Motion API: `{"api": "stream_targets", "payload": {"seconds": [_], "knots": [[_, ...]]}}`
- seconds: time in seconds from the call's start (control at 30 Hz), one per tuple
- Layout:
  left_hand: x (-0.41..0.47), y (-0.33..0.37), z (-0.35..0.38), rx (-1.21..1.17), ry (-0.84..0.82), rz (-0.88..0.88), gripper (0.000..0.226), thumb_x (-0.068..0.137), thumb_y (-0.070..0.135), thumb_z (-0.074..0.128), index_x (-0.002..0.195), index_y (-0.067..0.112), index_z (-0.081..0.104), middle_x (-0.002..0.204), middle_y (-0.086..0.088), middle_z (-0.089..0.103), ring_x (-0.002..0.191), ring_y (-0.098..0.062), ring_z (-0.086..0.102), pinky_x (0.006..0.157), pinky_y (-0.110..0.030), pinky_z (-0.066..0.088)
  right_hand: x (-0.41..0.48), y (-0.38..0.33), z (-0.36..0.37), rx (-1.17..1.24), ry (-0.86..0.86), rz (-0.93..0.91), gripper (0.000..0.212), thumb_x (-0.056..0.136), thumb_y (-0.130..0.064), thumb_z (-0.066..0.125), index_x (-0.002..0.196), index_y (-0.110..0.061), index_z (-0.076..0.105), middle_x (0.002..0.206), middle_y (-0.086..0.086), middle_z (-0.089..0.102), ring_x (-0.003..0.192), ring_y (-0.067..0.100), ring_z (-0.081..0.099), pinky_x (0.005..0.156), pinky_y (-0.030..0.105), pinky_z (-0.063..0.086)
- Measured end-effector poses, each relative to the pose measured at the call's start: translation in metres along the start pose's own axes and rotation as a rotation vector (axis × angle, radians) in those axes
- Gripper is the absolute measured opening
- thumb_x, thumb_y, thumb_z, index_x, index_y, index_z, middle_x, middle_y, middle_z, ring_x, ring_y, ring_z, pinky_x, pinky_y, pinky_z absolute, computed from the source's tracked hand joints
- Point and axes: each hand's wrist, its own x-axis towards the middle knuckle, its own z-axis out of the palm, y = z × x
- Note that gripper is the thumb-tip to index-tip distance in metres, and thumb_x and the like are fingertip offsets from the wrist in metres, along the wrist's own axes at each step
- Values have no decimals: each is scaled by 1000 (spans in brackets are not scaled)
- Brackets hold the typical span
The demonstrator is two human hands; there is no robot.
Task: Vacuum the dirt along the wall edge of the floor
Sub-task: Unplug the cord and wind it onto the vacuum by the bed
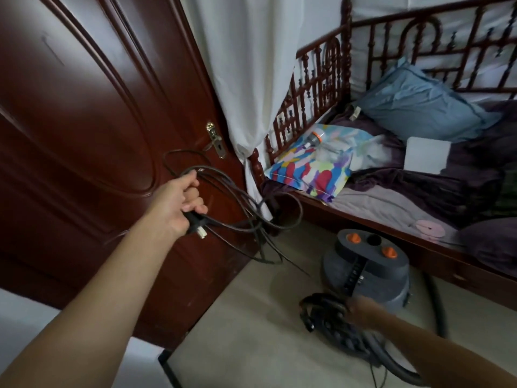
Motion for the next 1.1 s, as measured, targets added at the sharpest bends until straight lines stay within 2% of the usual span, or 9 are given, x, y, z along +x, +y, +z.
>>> {"api": "stream_targets", "payload": {"seconds": [0.13,0.2,0.33,0.43,0.6,0.73,0.83,0.97,1.1], "knots": [[34,-15,-39,161,23,-1,30,96,19,55,69,14,43,34,8,21,28,-7,18,38,-16,27,-13,57,11,113,47,212,9,100,-21,51,99,-20,60,101,4,61,97,20,62,72,21,39],[46,-43,-39,261,-36,-18,28,92,18,61,69,14,45,35,7,22,29,-9,20,41,-20,29,-24,53,-3,162,108,197,17,102,-21,49,89,-16,59,89,4,61,87,21,64,66,23,39],[55,-110,-18,397,-206,-70,23,88,14,65,70,8,52,41,-1,42,31,-11,31,42,-23,35,-60,-7,-56,-2,170,-78,25,104,-35,44,97,-18,59,88,2,62,83,20,60,67,32,39],[51,-153,0,450,-336,-132,13,93,13,60,86,3,56,67,-15,70,38,-12,45,40,-22,39,-88,-48,-90,-127,304,-333,23,103,-41,44,86,-26,47,74,-2,55,74,25,59,61,35,35],[33,-200,27,491,-600,-406,25,100,22,51,104,-1,58,94,-24,72,62,-21,66,55,-27,49,-103,-73,-120,-21,465,-452,26,104,-36,47,84,-20,45,68,-3,47,60,17,44,59,43,38],[15,-212,50,465,-720,-502,45,101,26,46,62,8,61,51,-12,56,48,-23,55,52,-25,45,-92,-44,-128,1,530,-301,32,102,-40,49,82,-16,48,64,-7,40,62,20,43,60,42,37],[10,-207,71,366,-723,-518,39,101,23,45,63,16,37,43,2,26,37,-16,32,53,-30,35,-82,-1,-122,-9,549,-136,28,97,-44,58,87,-19,61,74,-2,57,75,24,58,62,36,40],[13,-176,85,350,-699,-421,33,101,20,43,68,18,39,43,5,20,33,-10,23,48,-26,33,-71,83,-108,101,571,197,18,93,-37,61,87,-21,65,94,8,71,95,31,65,72,35,46],[30,-145,74,356,-552,-309,30,100,20,44,71,16,39,43,6,19,32,-10,21,48,-26,32,-70,182,-78,245,387,496,23,95,-34,62,83,-17,68,89,9,70,94,31,68,72,32,47]]}}
